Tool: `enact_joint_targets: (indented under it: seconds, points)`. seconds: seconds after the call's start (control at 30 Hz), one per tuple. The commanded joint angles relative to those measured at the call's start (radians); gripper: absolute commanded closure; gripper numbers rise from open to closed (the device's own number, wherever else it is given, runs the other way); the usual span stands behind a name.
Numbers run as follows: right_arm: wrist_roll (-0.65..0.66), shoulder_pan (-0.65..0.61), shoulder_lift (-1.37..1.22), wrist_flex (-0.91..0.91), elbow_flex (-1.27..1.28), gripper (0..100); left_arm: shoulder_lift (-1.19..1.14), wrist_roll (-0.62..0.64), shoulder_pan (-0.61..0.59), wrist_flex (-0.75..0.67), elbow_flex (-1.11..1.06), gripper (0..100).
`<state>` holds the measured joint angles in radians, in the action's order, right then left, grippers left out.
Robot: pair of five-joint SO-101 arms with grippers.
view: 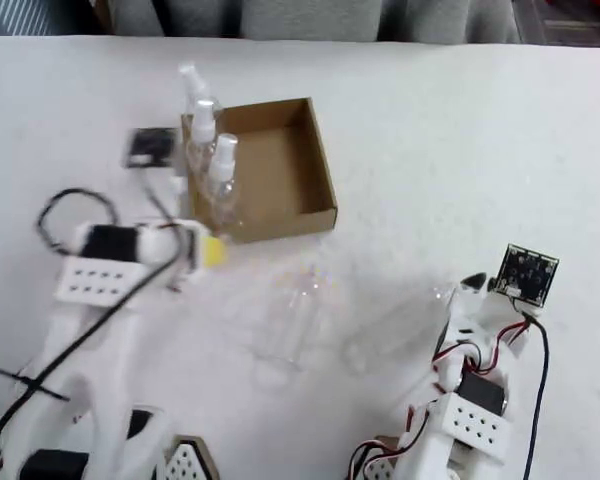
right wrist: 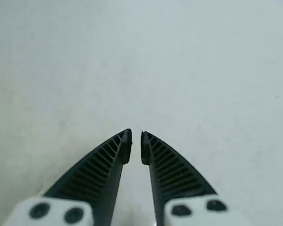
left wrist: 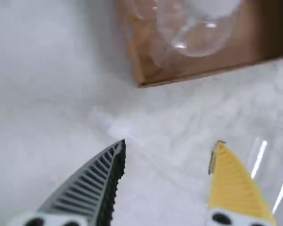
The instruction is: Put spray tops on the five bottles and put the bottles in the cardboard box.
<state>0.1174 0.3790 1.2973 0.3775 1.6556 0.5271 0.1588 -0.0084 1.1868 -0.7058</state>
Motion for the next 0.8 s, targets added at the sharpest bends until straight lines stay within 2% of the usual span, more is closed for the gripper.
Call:
enact_joint_targets:
  seconds: [0.0, 0.1, 0.3, 0.6, 0.77]
  points:
    - [0.003, -0.094, 0.015, 0.208, -0.133, 98.1, 0.053, -0.011, -0.205, 0.002, -0.028, 72]
    - [0.011, -0.213, 0.007, 0.366, -0.258, 97.8, 0.041, -0.011, -0.295, -0.066, -0.083, 72]
    - [0.011, -0.384, 0.004, 0.521, -0.476, 97.8, -0.016, -0.011, -0.487, -0.229, -0.135, 72]
    - [0.003, -0.671, -0.019, 0.777, -0.783, 97.8, -0.193, -0.017, -0.642, -0.235, -0.127, 72]
    - [-0.035, -0.762, -0.237, 0.84, -0.891, 97.7, -0.206, -0.017, -0.736, -0.238, -0.147, 72]
